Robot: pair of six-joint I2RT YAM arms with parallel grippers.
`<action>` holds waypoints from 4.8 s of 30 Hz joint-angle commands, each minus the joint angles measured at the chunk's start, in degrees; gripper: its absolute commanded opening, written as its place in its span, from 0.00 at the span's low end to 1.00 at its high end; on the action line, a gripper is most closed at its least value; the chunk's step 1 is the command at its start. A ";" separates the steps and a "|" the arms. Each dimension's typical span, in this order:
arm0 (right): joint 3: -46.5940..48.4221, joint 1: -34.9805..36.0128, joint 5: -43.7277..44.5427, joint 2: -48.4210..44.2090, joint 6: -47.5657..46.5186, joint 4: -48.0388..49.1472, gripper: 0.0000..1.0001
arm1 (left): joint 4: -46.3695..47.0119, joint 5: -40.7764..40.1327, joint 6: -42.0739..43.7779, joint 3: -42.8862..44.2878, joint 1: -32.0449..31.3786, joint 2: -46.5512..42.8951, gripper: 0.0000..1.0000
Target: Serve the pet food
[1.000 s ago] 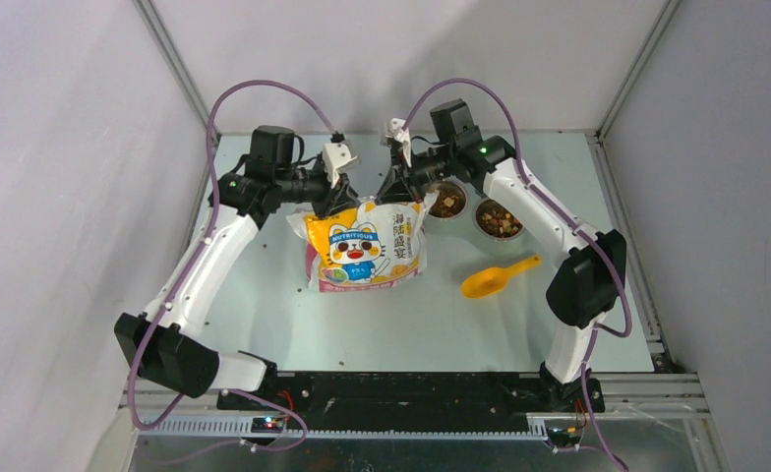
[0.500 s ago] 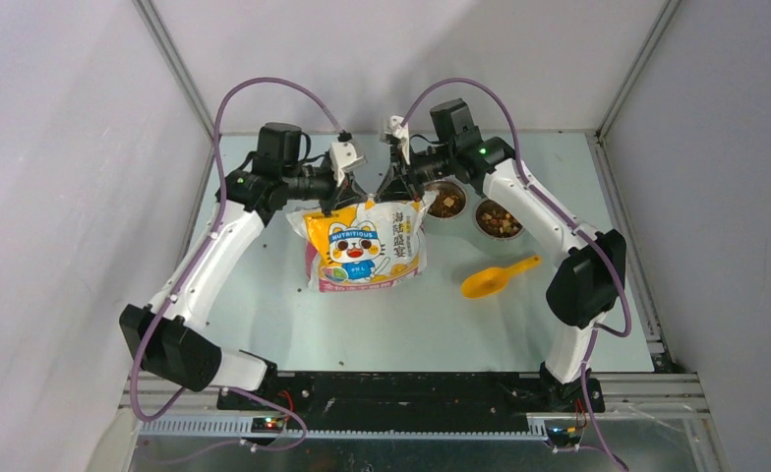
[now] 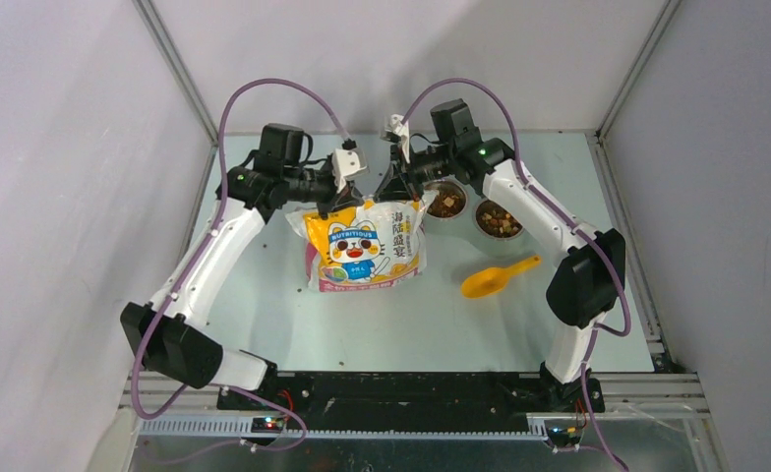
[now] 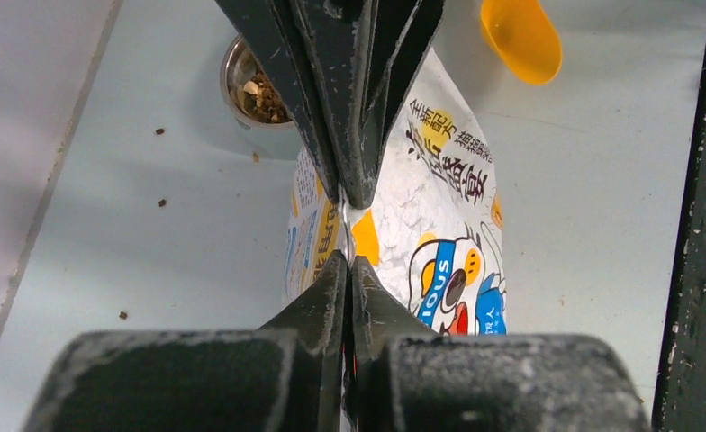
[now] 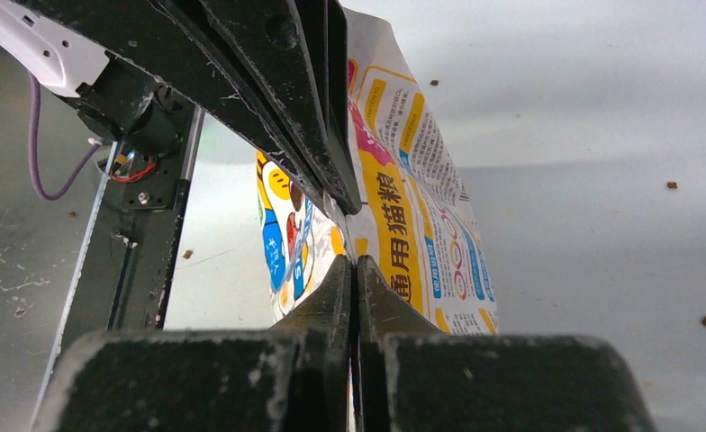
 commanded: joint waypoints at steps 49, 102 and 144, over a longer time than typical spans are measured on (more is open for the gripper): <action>4.68 3.00 3.99 1.21 -2.87 1.92 0.02 | -9.85 -4.94 1.98 -1.55 16.10 -11.21 0.00; 2.69 3.92 0.90 0.44 5.48 12.00 0.00 | -4.98 -2.87 2.32 -3.38 6.91 -5.45 0.01; 6.60 6.12 4.38 3.79 3.06 7.44 0.40 | -1.44 -2.27 -2.35 -3.05 10.91 -6.64 0.00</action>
